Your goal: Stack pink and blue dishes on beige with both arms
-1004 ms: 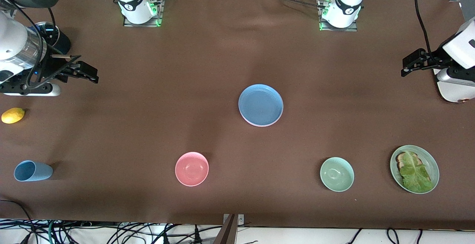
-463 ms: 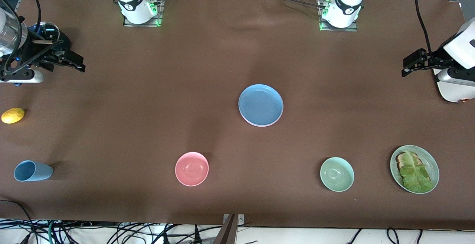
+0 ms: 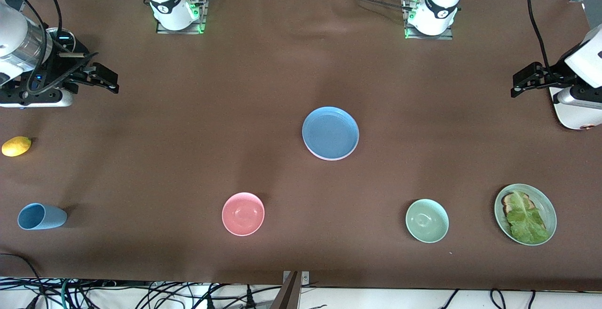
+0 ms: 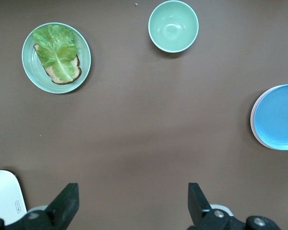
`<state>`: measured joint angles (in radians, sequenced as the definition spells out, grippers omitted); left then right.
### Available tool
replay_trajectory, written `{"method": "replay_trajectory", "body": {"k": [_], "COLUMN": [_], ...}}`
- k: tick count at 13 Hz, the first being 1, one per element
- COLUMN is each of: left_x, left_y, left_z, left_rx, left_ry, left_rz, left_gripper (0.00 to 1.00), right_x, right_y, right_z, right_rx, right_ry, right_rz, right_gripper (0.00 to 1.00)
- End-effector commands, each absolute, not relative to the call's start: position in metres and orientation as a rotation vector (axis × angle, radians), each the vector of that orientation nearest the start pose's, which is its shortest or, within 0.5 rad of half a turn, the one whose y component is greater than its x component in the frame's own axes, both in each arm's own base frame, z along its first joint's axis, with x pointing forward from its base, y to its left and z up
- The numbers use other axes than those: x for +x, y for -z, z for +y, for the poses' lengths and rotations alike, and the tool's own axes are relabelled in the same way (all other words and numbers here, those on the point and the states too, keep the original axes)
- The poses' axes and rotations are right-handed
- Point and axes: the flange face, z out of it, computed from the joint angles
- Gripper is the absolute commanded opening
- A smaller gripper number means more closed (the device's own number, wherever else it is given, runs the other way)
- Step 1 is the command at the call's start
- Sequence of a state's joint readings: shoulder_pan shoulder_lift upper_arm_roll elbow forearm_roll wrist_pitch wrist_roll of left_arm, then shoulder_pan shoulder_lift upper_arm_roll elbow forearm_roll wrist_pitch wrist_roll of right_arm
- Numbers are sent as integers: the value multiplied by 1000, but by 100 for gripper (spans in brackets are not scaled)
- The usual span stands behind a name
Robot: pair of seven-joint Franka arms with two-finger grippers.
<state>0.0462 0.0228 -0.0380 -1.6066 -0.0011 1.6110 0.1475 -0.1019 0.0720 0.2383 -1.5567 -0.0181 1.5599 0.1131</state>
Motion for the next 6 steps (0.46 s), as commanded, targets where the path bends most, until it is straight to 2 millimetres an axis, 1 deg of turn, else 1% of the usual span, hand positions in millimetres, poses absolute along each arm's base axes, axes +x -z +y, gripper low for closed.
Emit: {"method": "replay_trajectory", "body": {"k": [1, 6], "left_x": [564, 564], "left_y": [-602, -602], "left_z": [7, 8], "left_rx": [-3132, -3130], "left_ry": [-24, -22], "left_rz": [231, 231], "left_gripper": [100, 100], "right_x": [571, 567], "right_y": [-598, -606], "right_z": [71, 70], "right_rx": [-3158, -3160], "right_ry": [-86, -66], "right_rz": [-22, -24], "right_gripper": [100, 100]}}
